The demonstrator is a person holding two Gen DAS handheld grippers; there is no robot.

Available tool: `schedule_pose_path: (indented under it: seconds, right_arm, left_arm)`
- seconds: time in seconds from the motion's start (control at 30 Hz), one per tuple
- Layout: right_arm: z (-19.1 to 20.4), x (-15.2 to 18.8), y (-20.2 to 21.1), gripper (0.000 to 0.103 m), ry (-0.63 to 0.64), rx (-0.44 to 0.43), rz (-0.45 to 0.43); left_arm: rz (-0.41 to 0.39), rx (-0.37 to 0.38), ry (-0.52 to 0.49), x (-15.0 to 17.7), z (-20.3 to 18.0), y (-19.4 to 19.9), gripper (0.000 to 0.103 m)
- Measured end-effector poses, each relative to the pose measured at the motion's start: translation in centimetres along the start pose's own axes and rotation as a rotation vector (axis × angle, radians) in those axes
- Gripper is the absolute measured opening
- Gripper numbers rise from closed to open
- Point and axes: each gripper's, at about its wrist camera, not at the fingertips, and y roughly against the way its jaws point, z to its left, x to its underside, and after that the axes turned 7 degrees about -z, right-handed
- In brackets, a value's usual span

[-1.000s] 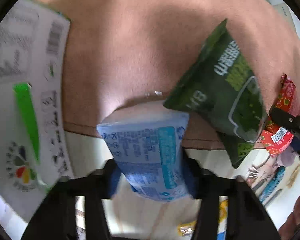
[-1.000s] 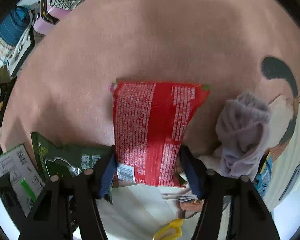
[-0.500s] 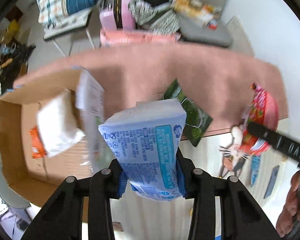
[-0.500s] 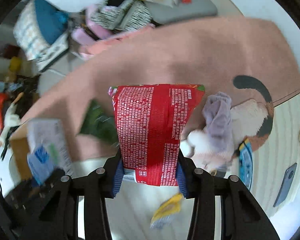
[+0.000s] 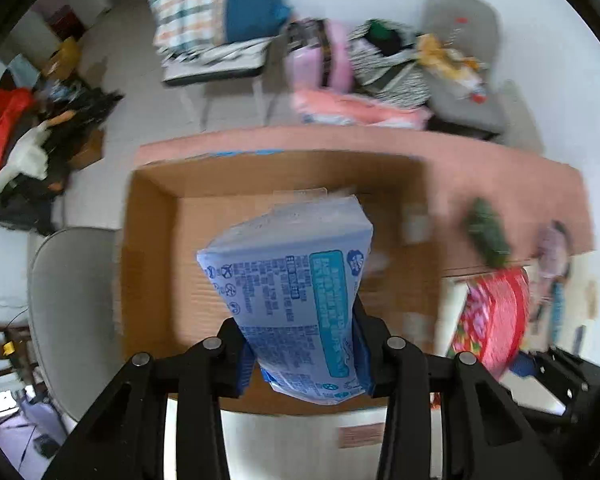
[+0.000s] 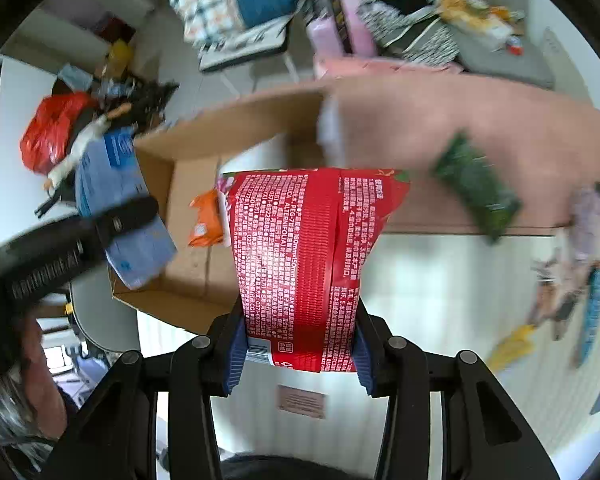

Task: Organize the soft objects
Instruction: 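Lower tissue pack and red bag into the box and open both tools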

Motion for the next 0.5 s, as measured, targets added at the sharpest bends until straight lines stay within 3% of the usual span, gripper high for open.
schedule_pose_path:
  seconds: [0.23, 0.5]
  right_arm:
    - [6.4, 1.0, -9.2, 0.047, 0.016, 0.052, 0.123]
    - [7.5, 1.2, -13.8, 0.047, 0.011, 0.127, 0.183]
  left_arm:
    - [0.121, -0.033, 0.043, -1.6, 7.3, -8.0, 0.037]
    - [0.206, -0.006, 0.034, -3.5, 9.4, -13.4, 0.037]
